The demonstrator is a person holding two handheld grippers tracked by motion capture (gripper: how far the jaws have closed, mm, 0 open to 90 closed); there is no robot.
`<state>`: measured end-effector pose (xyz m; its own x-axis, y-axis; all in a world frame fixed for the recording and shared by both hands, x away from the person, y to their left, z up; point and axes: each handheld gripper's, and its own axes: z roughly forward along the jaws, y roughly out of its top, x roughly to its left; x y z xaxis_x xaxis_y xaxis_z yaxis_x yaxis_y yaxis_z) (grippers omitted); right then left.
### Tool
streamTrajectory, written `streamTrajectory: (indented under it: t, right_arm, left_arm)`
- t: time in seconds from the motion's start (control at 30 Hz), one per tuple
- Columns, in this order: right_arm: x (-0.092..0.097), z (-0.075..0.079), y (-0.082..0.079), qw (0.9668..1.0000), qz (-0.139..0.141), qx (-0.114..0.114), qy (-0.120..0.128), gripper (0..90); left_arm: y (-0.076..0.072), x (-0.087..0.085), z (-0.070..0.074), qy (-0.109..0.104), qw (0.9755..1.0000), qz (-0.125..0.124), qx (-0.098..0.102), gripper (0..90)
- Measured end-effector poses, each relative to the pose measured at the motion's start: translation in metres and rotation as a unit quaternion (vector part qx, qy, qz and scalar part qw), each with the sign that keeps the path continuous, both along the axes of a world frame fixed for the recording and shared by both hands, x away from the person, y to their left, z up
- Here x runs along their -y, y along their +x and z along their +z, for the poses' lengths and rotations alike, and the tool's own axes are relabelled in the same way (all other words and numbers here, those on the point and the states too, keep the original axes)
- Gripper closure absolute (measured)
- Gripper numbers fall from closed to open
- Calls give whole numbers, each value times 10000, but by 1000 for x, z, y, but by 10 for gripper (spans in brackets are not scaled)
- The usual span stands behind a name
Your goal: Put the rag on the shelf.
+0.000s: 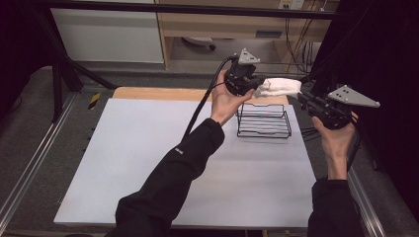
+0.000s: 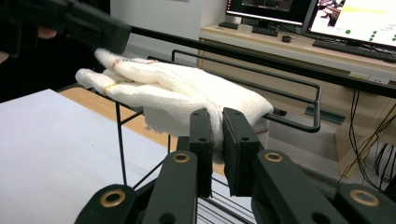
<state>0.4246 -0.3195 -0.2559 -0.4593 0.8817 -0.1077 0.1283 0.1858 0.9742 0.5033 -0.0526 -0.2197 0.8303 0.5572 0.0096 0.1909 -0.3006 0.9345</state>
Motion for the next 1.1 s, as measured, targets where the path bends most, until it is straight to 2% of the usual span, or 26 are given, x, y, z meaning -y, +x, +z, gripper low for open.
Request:
streamTrajectory:
  t: [0.2,0.4,0.53,0.67,0.73,0.77,0.87,0.93,1.0,1.1]
  right_arm:
    - [-1,-2,0,10000,-5,-89,-5,807]
    - [-1,-4,0,9998,-22,-197,52,737]
    - [-2,0,-2,9999,-28,-97,38,673]
    - [-5,6,-2,9998,-28,1,179,641]
    - [-6,8,-2,9997,-5,-4,236,671]
    - [-7,8,-1,9997,44,-51,245,717]
    - [-12,4,4,9992,114,-309,221,838]
    - [-14,-2,10,9984,70,-522,217,886]
    - [-16,-9,15,9974,-49,-683,205,900]
    - [-15,-20,23,9965,-264,-770,176,900]
  left_arm:
    - [-6,2,-21,222,9997,-111,6,897]
    - [-6,6,-30,295,9995,-81,24,898]
    - [-5,7,-32,320,9995,-62,43,899]
    - [-5,7,-34,403,9992,-50,66,899]
    - [-5,8,-36,439,9990,-46,64,899]
    - [-4,8,-37,457,9989,-46,64,899]
    - [-3,9,-40,499,9987,-39,55,899]
    - [-3,10,-42,531,9985,-43,85,899]
    - [-2,11,-44,539,9985,-36,84,899]
    - [1,12,-47,564,9984,8,48,899]
